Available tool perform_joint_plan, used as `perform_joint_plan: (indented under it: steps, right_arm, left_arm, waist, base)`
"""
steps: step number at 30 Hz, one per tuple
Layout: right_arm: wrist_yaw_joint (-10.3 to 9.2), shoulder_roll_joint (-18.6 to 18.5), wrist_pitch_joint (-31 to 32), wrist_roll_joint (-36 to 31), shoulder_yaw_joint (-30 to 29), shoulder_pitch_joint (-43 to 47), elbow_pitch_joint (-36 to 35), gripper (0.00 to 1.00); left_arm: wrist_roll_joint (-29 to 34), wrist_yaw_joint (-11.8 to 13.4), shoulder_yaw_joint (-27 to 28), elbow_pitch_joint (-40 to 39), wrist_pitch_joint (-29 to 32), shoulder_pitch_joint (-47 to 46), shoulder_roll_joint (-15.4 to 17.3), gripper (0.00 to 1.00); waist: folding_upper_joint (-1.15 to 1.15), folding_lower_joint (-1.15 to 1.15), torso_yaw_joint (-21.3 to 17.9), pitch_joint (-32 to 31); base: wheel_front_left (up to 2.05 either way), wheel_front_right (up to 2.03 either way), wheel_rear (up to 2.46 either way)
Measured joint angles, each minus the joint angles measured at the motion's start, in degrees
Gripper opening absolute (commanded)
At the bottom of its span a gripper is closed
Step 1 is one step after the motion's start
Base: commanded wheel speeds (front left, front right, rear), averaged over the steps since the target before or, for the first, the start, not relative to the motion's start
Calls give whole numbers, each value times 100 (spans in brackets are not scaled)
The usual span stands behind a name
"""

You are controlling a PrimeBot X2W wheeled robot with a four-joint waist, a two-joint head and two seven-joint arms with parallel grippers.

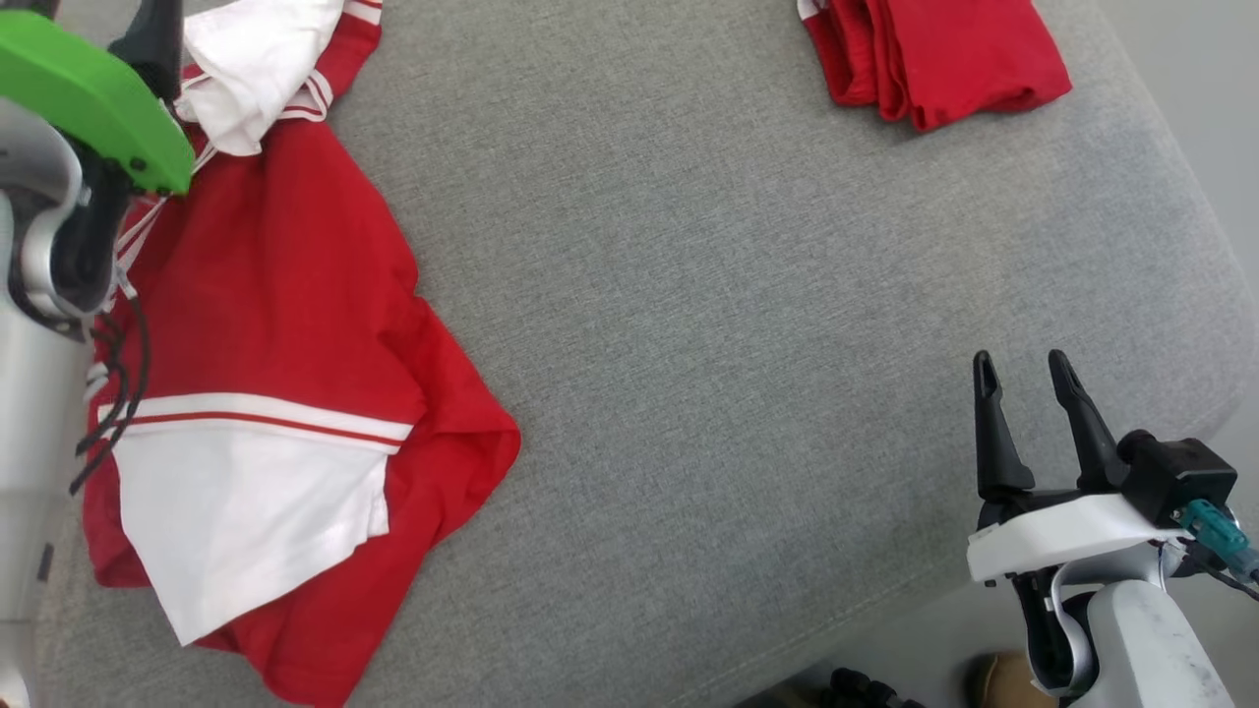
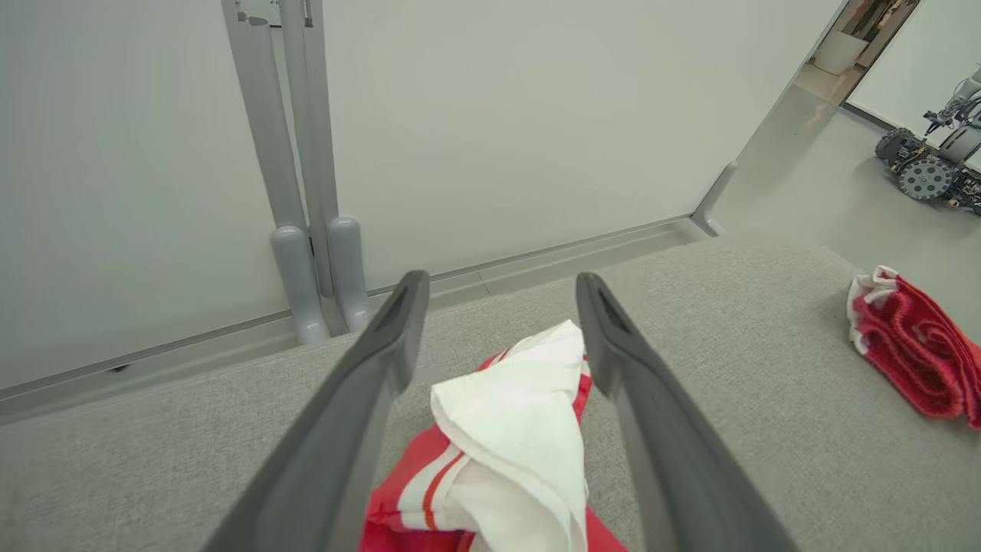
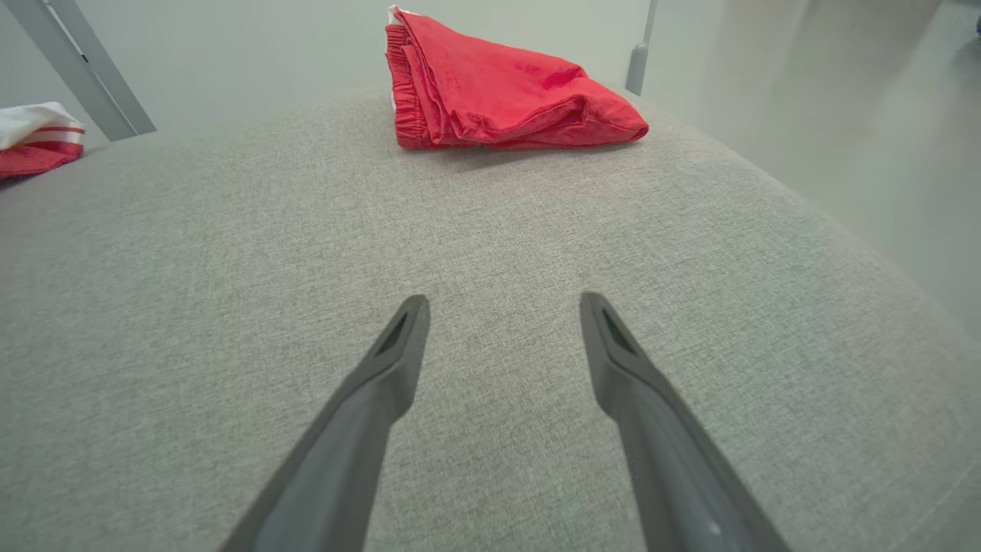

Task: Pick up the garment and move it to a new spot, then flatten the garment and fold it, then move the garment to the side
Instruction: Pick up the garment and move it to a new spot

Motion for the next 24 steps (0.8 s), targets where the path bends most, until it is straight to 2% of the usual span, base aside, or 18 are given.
perform_joint_plan:
  steps: [5,11,16,19,24]
  right_arm:
    - [0,5,0,-312,-189,127,-36,100]
    - [0,5,0,-726,-508,467,-209,100]
    - [0,7,0,-1050,-699,759,-486,100]
    - [0,7,0,-1193,-768,907,-661,100]
    - [0,4,0,-1307,-901,1162,-806,100]
  left_arm:
    - [221,171,-40,-564,-794,873,-43,100]
    - [301,662,-169,-1359,-1752,2344,-533,100]
    - [319,887,-241,-1637,-2226,3451,-896,100]
    - [579,1039,-82,-1680,-2324,4175,-1032,100]
    - [1256,1091,673,-2071,-2350,5358,-1450,100]
  waist:
    - [0,0,192,-127]
    - [0,0,575,-485]
    - [0,-1,1018,-852]
    - [0,-1,1355,-1139]
    - [0,-1,1821,-1584]
  base:
    - [0,0,0]
    - [0,0,0]
    - [0,0,0]
    - [0,0,0]
    - [0,0,0]
